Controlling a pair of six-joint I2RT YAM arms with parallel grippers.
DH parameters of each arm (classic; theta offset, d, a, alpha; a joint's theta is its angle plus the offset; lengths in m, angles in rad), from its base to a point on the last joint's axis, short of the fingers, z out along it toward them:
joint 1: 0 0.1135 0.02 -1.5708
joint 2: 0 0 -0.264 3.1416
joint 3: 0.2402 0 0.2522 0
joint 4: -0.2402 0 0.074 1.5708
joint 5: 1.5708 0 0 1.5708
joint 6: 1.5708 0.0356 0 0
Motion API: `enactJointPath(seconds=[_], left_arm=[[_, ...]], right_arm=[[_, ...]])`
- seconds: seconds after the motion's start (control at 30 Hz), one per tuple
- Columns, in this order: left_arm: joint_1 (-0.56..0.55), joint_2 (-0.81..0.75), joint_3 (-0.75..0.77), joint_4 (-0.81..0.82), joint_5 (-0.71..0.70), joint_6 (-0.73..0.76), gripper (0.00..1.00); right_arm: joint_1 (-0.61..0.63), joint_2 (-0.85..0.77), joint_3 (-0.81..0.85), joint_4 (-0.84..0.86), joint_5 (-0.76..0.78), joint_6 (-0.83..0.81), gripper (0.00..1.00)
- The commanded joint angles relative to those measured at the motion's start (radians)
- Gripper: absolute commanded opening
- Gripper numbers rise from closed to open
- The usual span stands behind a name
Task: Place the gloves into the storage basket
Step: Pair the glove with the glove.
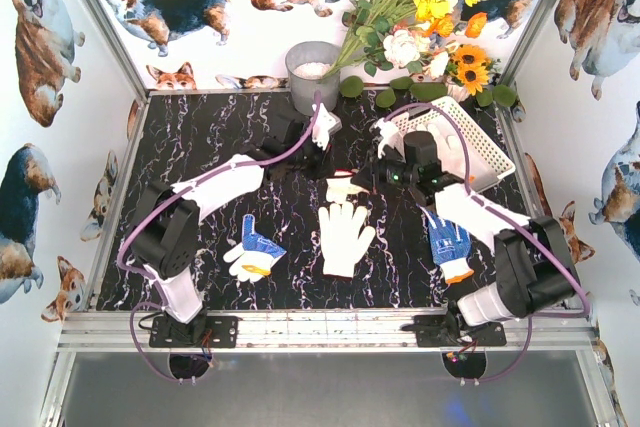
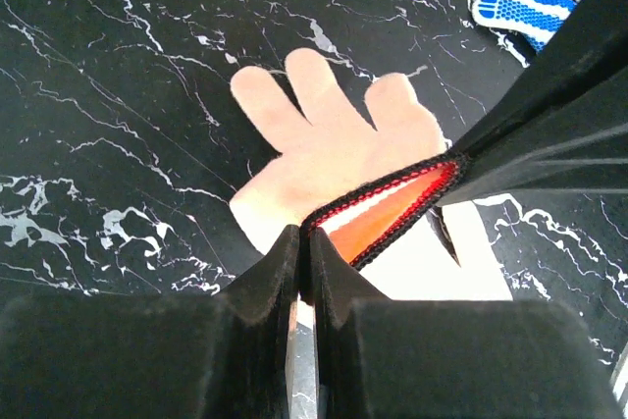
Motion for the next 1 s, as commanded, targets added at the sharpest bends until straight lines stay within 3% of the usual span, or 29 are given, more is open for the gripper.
enactJointPath(seconds=[0.0, 0.3, 0.6, 0.97], left_arm=[[0.000, -0.051, -0.028, 0.033, -0.085, -0.011, 0.00], [0.001, -0.028, 0.090, 0.014, -0.181, 0.080, 0.00], [0.008, 0.033, 0.255, 0.029, -0.268, 0.195, 0.00], [-0.006, 0.044, 0.108, 0.132, -0.250, 0.157, 0.00]], right_arm=[[0.014, -0.083, -0.028, 0.036, 0.056, 0.026, 0.00], [0.020, -0.114, 0.040, 0.031, 0.275, 0.031, 0.00], [0.006, -0.032, 0.192, 0.058, 0.361, -0.031, 0.00], [0.012, 0.007, 0.022, 0.225, 0.242, 0.005, 0.00]])
